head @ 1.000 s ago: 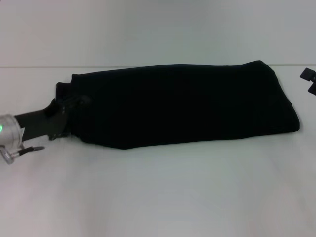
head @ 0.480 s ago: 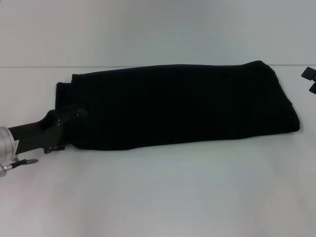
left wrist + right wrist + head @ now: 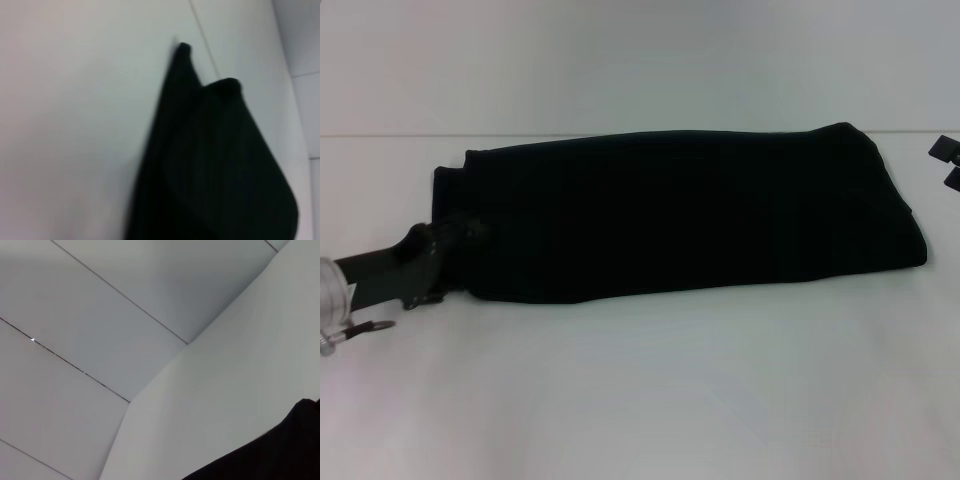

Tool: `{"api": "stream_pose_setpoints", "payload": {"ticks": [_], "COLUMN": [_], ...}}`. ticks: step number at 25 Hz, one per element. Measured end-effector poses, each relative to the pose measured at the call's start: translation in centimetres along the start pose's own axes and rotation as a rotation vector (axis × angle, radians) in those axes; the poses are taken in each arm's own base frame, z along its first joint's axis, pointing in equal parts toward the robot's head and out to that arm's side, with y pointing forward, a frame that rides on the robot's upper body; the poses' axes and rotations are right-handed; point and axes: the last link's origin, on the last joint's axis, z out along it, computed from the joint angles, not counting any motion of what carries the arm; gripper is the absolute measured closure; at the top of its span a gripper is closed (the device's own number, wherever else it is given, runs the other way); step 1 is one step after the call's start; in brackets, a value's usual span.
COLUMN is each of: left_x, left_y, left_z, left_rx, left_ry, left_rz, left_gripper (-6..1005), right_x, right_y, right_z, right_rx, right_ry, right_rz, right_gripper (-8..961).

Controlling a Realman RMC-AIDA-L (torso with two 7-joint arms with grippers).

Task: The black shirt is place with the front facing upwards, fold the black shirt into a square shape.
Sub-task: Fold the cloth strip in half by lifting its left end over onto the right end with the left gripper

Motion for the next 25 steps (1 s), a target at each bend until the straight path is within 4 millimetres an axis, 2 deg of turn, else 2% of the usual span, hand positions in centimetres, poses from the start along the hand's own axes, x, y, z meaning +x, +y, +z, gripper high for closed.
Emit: {"api": "stream_pose_setpoints", "payload": {"ticks": [4,7,8,12,19,25], "left_x": [-0.3,-0.3,-0.5,-0.4,-0.1,-0.2], "left_y": [1.5,1.4,0.6,0.1,0.8,0.6], "left_z": [0.1,0.0,-0.2,-0.1,0.7,0.7], "left_rx": [-0.073,-0.074,-0.055,-0.032,-0.023,-0.003], "left_ry": [-0.029,-0.028,-0.019,-0.005,0.003,-0.007], "left_rz": [0.04,0.039,0.018,0.012,0.037,0.041], "left_gripper": [99,105,107,116,134,150], "right_x": [0.0,0.1,0.1,0.2,0.1,0.1], "right_y": [0.1,-0.1,-0.1,-0.2,-0.2,-0.2], "right_z": [-0.1,-0.2,-0.2,-0.2,-0.3,-0.3], "right_rx": [-0.005,-0.004,-0.003,-0.003,-0.004,-0.003], "right_ry": [0.0,-0.004,-0.004,-0.004,-0.003,-0.007], "right_rz": [0.002,0.009,0.012,0.013,0.012,0.013], "right_gripper": [135,135,135,136,136,135]}}
